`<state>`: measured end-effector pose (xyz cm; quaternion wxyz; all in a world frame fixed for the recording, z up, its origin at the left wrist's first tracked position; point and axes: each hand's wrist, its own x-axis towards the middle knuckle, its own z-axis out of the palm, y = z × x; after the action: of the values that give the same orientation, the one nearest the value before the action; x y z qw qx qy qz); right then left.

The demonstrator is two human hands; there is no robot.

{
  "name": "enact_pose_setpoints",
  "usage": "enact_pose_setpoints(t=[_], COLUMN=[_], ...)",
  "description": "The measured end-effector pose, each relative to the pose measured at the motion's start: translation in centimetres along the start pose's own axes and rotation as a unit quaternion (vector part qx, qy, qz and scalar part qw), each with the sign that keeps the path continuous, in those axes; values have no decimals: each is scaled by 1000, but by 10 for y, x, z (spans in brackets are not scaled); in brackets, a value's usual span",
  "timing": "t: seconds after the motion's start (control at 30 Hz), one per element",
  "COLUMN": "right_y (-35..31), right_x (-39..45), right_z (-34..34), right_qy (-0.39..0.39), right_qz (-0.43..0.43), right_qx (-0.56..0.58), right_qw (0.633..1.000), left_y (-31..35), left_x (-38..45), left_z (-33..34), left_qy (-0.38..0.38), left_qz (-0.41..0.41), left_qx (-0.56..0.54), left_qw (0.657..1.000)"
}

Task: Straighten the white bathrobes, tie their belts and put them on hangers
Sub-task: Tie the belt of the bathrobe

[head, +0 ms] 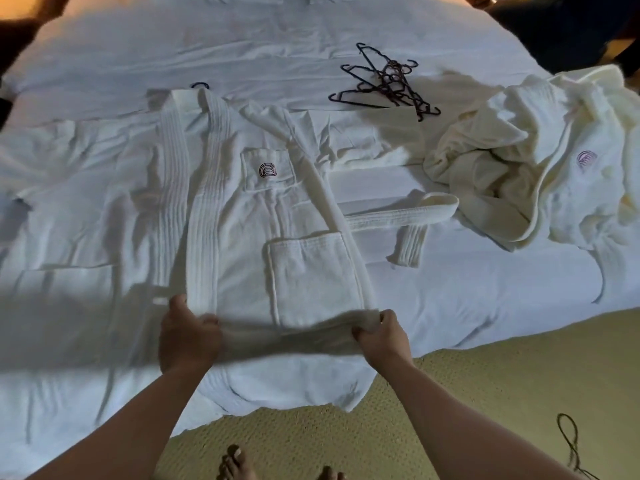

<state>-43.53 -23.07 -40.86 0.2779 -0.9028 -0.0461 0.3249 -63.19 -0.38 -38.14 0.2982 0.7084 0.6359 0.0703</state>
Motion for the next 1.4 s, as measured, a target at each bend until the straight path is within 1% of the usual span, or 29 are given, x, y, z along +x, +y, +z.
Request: enact_pose_setpoints(t=[0.07, 0.1, 0.13, 0.17, 0.27, 0.37, 0.5, 0.67, 0.73, 0.8, 0.83, 0.9, 0.97, 1.03, 1.1, 1.13, 1.17, 1.2, 1.23, 1.27, 1.3, 1.33, 1.37, 1.4], right_y=[-4, -8, -12, -16, -29, -35, -37, -48, -57, -65, -68, -65, -55, -46, -40, -37, -35, -33, -29, -30, -33, -38, -44, -48], right_x=[1, 0, 1, 3, 11, 21, 36, 65, 80, 95, 104, 111, 119, 126, 134, 138, 144, 151, 160, 170, 181, 188, 196, 199], right_z=[0, -1, -5, -8, -22, -35, -50, -70, -73, -76, -82, -88, -96, -108, -122, -132, -146, -161, -176, -192, -207, -218, -225, -227], right_qy=[19, 33, 46, 53, 45, 41, 56, 78, 112, 148, 153, 123, 103, 90, 99, 121, 161, 219, 295, 374, 433, 467, 477, 467], right_qz=[-12, -18, -26, -39, -83, -124, -148, -128, -113, -74, -48, -14, -3, -17, -46, -58, -66, -74, -66, -35, 23, 94, 156, 205], right_qx=[-16, -26, -31, -29, -17, 7, 43, 53, 13, -56, -82, -134, -174, -149, -141, -155, -163, -156, -115, -38, 60, 161, 244, 302], right_qw=[1000, 999, 998, 997, 995, 991, 986, 987, 987, 985, 984, 983, 979, 985, 984, 979, 971, 960, 946, 926, 899, 864, 830, 806], left_y=[13, 19, 27, 35, 64, 86, 106, 130, 143, 158, 172, 187, 205, 226, 244, 252, 261, 269, 276, 284, 291, 295, 302, 305], left_x=[-11, -15, -19, -21, -25, -26, -21, -1, 9, 17, 25, 31, 38, 41, 40, 38, 36, 35, 33, 32, 31, 29, 28, 26], left_z=[4, 7, 12, 16, 32, 51, 70, 83, 88, 92, 97, 102, 113, 125, 136, 141, 147, 153, 159, 166, 175, 182, 190, 196], left_qy=[62, 83, 86, 75, 6, -52, -97, -128, -134, -136, -140, -144, -142, -159, -178, -187, -198, -209, -223, -233, -236, -236, -236, -238], left_qz=[56, 92, 124, 146, 185, 251, 303, 344, 366, 381, 396, 412, 427, 439, 440, 440, 441, 443, 441, 436, 429, 423, 414, 400], left_qx=[48, 69, 85, 97, 116, 133, 144, 124, 114, 104, 106, 116, 125, 149, 165, 171, 176, 181, 188, 194, 201, 208, 215, 220], left_qw=[995, 990, 985, 982, 976, 957, 937, 922, 914, 908, 901, 892, 884, 872, 864, 861, 857, 853, 849, 847, 848, 850, 853, 858])
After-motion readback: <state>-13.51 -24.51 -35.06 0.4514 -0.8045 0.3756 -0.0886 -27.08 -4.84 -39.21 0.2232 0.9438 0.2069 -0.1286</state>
